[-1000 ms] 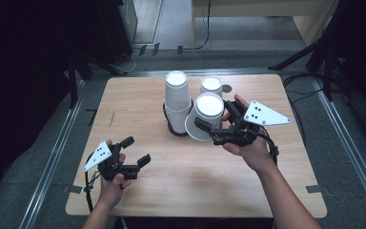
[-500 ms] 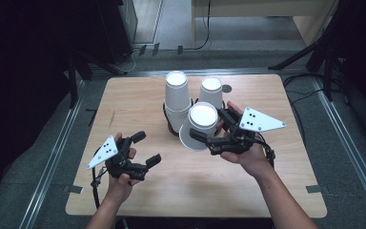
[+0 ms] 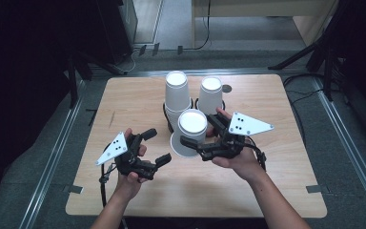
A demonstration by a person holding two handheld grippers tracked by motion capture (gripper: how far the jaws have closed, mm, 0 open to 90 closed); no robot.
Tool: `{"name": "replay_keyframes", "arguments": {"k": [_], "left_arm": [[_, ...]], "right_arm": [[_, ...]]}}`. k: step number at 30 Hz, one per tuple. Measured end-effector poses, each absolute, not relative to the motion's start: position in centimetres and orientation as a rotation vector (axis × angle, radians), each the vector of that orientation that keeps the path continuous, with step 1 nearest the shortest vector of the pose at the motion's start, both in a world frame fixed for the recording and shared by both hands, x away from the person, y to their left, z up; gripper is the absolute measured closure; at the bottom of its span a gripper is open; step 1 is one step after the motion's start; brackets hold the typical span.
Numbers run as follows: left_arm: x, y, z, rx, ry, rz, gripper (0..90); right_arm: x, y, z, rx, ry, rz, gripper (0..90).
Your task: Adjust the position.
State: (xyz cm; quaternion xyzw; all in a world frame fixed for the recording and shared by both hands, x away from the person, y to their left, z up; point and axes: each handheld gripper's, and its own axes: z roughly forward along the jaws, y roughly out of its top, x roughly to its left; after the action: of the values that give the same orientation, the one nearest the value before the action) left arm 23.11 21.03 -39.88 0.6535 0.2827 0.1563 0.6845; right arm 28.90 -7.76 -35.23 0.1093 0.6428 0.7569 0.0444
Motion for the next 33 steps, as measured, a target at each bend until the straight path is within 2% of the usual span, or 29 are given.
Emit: {"name": "replay_keyframes", "arguments": {"k": [33], "left_arm": [[23.5,17.9,-40.2,1.479,0.529,0.260,0.0]], "right_arm": [[27.9,-5.4,-35.6,0.273,2.034,2.367,22.2]]}}
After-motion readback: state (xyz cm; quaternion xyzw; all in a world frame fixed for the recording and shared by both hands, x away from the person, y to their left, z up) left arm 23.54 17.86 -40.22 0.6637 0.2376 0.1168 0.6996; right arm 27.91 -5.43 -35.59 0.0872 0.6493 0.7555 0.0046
